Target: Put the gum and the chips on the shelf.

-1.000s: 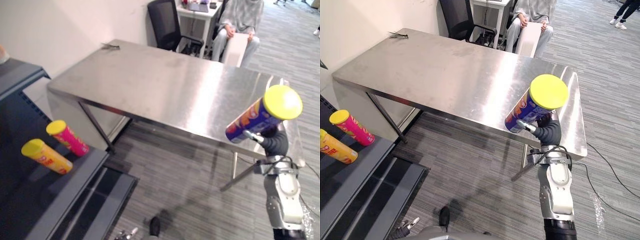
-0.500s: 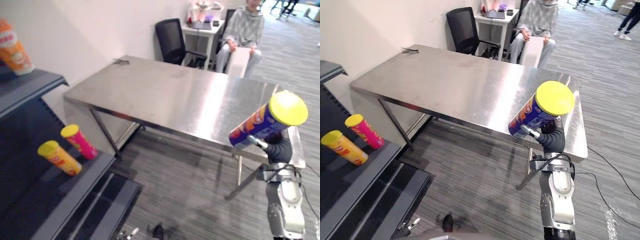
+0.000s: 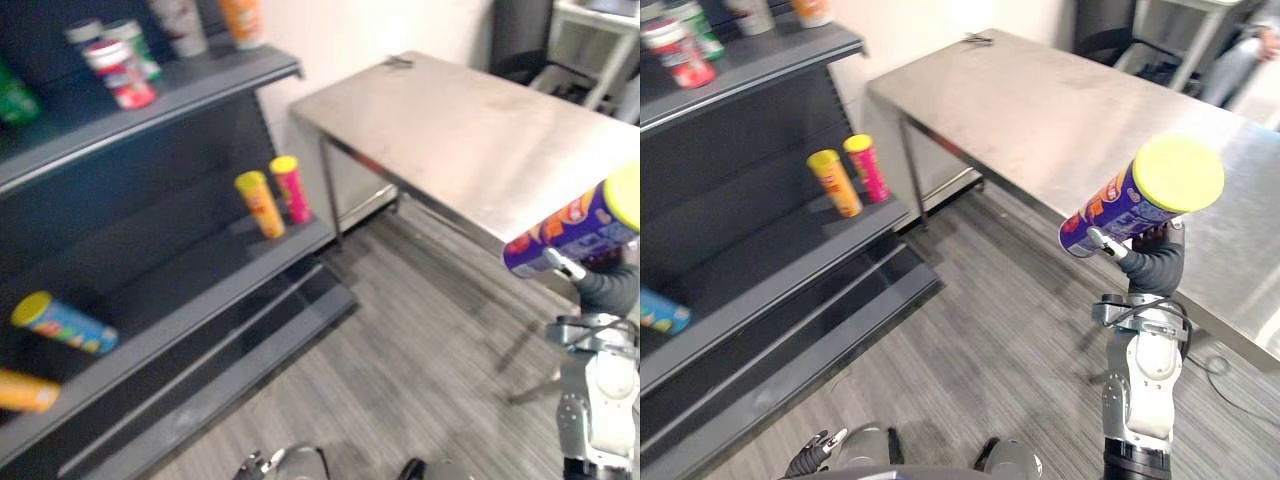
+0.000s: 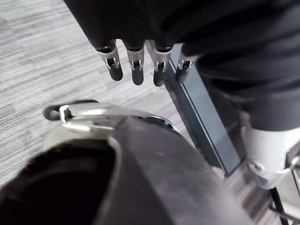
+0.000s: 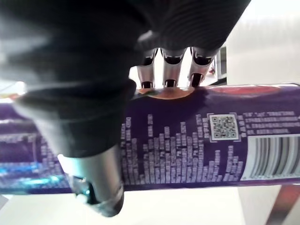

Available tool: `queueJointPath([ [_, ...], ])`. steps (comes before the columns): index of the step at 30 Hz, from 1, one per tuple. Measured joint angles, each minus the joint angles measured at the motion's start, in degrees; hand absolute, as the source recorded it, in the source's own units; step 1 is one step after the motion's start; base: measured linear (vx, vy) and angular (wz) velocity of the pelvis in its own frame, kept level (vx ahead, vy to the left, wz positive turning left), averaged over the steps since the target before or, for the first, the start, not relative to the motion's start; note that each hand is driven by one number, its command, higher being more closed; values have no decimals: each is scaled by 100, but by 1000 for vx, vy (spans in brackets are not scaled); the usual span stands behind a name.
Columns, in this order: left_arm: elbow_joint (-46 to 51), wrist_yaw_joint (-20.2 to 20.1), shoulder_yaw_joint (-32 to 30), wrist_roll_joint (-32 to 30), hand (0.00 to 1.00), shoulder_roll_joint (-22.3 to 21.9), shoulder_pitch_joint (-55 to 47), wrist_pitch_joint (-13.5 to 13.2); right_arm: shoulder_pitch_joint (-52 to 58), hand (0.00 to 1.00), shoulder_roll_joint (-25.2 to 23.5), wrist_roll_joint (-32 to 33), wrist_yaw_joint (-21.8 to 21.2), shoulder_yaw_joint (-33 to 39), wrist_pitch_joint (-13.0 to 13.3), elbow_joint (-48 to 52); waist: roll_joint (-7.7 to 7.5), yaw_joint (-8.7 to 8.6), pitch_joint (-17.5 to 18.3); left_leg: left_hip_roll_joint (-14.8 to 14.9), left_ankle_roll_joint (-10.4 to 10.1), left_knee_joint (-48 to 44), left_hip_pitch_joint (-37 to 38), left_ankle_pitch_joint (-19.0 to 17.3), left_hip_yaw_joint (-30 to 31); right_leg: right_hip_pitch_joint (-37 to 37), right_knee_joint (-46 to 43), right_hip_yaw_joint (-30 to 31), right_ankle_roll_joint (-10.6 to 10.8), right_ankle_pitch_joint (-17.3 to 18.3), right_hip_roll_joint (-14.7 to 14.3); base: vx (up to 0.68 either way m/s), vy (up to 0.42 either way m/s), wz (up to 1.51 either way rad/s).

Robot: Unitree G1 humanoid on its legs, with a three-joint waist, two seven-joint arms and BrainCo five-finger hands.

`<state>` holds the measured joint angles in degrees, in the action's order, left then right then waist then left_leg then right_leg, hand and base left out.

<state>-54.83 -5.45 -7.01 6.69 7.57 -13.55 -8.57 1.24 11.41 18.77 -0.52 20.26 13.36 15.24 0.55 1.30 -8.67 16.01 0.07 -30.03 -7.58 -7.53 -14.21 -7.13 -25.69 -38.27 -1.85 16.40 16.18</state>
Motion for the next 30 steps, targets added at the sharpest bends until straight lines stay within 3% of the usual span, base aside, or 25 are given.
queueJointPath([
  [3,-78,-2,-32,159,0,-132,25,0,-1,100,-7,0,35,209,-4,0,169,-76,192,-160,-174,1235,299,20,-188,-119,-26,-497,208,-141,335,-94,238,128],
  [6,-242,4,-263,200,0,-145,-1,48,-69,100,-11,-16,4,196,-7,2,118,-58,198,-350,-470,1640,229,100,-189,-117,91,-717,398,-485,494,-39,258,78],
  [11,-218,36,-263,171,0,-143,77,37,-116,100,-124,-73,91,254,-2,7,-16,-18,129,-632,-552,1464,47,37,-49,25,163,-720,624,-779,779,-8,204,38],
  [17,-224,158,-269,105,0,-26,405,32,-127,100,-262,-129,250,131,-5,4,-140,66,-232,-642,-462,863,-526,-493,74,-186,205,-731,711,-1036,806,-83,110,9],
  [21,-219,186,-302,119,0,-23,453,31,-136,100,-269,-297,247,-54,-11,3,-177,204,-348,-708,-411,774,-707,-528,55,-281,473,-685,697,-1279,793,-109,134,-1],
  [30,-92,185,-420,214,0,-80,481,22,-416,100,-206,-304,127,-538,-12,-158,-208,384,-420,-647,-369,572,-934,-567,58,-363,629,-710,694,-1393,660,12,32,-2],
])
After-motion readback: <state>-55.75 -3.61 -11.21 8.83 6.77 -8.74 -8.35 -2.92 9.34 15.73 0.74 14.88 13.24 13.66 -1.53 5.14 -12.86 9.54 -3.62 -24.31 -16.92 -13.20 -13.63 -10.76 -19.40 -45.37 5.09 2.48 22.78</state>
